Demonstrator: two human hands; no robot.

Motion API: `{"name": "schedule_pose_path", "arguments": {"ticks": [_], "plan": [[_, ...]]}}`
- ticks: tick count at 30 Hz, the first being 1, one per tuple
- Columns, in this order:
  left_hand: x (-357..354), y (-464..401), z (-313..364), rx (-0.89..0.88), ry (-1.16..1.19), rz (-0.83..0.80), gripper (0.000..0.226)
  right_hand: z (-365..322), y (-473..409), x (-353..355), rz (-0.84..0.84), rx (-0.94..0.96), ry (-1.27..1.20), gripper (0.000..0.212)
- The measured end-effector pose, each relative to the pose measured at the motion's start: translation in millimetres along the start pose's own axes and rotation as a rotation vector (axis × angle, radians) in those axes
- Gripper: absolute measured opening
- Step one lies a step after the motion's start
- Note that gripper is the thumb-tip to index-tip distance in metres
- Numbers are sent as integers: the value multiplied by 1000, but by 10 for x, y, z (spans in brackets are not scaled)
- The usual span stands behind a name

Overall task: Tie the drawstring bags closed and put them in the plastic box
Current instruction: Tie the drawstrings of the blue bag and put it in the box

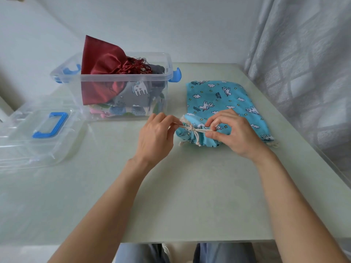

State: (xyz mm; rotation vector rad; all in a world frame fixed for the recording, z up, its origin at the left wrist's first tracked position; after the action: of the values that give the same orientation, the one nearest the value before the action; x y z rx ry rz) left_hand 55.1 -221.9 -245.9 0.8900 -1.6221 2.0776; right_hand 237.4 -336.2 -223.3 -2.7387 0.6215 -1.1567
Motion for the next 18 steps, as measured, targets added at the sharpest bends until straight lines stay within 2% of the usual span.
{"name": "schedule_pose_path", "arguments": {"ticks": [3, 7, 9, 11, 13, 16, 18], "plan": [[-16, 24, -10, 58, 93, -18, 15, -9, 32, 35, -41, -11, -30, 19], [16, 35, 4, 123, 381, -36, 9, -41, 86, 63, -84, -103, -79, 23], [27, 25, 33, 210, 526, -25, 13, -111, 105, -38, -164, -174, -54, 40], [55, 0, 75, 227, 583, -38, 19, -163, 93, -131, -196, -197, 51, 54], [110, -24, 64, 243, 594, -30, 32, -184, 80, -150, -156, -167, 139, 47], [156, -37, -57, 303, 570, 19, 55, -186, 103, -35, -85, -126, 137, 28], [136, -32, -111, 312, 564, -45, 62, -177, 111, 71, -51, -108, 155, 22]]}}
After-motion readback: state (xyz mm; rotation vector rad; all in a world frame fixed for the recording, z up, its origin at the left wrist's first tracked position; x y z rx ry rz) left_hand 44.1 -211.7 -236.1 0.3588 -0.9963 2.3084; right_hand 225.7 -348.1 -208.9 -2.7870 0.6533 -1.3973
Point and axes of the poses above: each hand's wrist, its own y-axis away from the middle knuckle, its own x-axis out of the back of the hand, z = x × y, the point moved 1 cm from there along -y, towards the middle knuckle, and after that the axes turned 15 degrees about -x, right-handed, at the moved point
